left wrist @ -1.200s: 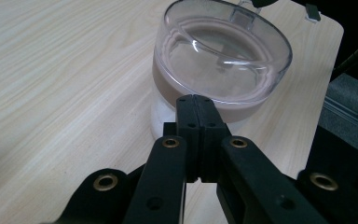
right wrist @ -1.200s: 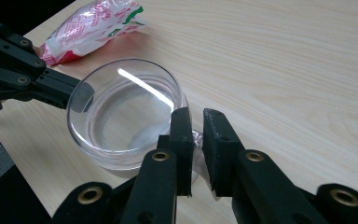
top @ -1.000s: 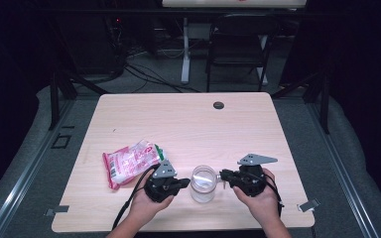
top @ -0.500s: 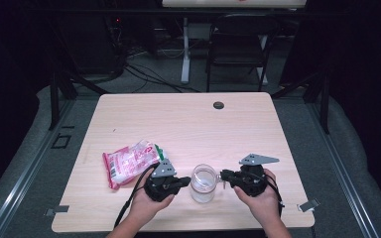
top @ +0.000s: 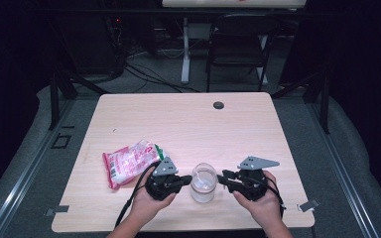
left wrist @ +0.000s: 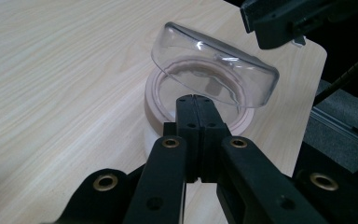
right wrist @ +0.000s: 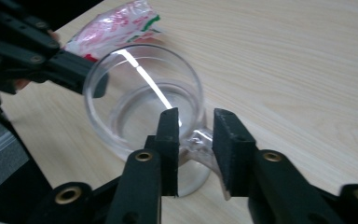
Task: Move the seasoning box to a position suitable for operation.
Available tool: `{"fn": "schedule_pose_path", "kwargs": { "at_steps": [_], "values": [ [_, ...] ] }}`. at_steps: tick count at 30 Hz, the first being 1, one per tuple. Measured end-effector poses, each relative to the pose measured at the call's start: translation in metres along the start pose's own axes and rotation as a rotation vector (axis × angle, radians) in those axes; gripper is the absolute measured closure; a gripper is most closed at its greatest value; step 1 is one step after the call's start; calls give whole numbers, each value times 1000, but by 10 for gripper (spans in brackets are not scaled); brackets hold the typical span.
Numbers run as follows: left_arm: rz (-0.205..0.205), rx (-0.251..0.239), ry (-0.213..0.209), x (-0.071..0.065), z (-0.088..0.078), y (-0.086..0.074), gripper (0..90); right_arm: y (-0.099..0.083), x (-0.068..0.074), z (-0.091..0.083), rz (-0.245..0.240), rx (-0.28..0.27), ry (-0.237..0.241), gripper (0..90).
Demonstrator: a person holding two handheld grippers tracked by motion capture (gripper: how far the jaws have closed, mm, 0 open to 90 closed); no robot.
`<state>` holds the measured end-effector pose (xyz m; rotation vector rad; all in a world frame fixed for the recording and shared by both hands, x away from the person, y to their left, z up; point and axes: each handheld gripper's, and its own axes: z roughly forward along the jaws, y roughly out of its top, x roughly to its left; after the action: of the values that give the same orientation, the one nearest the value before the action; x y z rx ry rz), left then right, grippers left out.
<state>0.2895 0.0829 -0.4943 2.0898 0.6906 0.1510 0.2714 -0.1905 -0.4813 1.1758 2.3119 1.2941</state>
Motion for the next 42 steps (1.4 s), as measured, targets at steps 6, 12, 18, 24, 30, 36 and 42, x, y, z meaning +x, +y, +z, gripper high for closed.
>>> {"fn": "schedule_pose_path", "kwargs": {
  "at_steps": [6,12,18,24,30,36,42],
  "values": [
    [-2,-4,2,-2,0,6,900,-3,10,-5,-59,-19,24,592],
    [-8,-1,3,-1,0,14,895,-7,20,-1,-128,-18,17,483],
    [-3,-12,6,-1,0,17,880,-7,25,1,-168,-31,11,445],
    [-4,-21,4,-2,0,22,865,-8,29,5,-179,-18,2,432],
    [-9,-39,-2,-4,2,25,827,-8,29,7,-179,-19,-13,420],
    [-6,-34,4,-4,3,24,786,-8,30,9,-177,-30,-27,418],
    [-3,-27,27,-3,6,22,729,-8,30,8,-177,-31,-26,420]
  ]
}}
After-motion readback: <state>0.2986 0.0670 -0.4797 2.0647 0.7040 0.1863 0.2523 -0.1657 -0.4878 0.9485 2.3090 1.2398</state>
